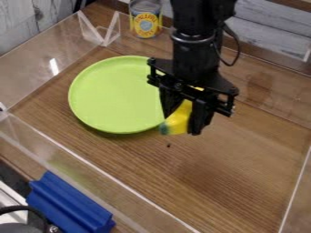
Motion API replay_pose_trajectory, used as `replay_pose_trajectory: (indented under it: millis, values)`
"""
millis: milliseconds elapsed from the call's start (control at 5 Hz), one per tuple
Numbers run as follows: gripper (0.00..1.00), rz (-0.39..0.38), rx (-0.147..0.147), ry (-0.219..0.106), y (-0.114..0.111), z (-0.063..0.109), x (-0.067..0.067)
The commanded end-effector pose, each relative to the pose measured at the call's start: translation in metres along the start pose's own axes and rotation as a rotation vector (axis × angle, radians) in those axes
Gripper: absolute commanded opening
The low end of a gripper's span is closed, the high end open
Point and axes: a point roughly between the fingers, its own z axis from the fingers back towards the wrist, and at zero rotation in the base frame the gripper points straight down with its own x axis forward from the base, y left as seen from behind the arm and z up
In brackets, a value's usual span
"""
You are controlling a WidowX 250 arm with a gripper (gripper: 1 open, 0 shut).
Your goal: Remove the banana from inside the green plate and put it on the table
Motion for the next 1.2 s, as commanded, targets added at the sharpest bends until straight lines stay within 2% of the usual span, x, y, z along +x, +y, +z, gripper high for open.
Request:
replay_pose_trajectory:
  millis: [0, 1000]
  values:
    - [0.0, -0.003, -0.015, -0.056, -0.007, 0.011, 0.002]
    - [0.0, -0.002, -0.057, -0.036, -0.021, 0.004, 0.001]
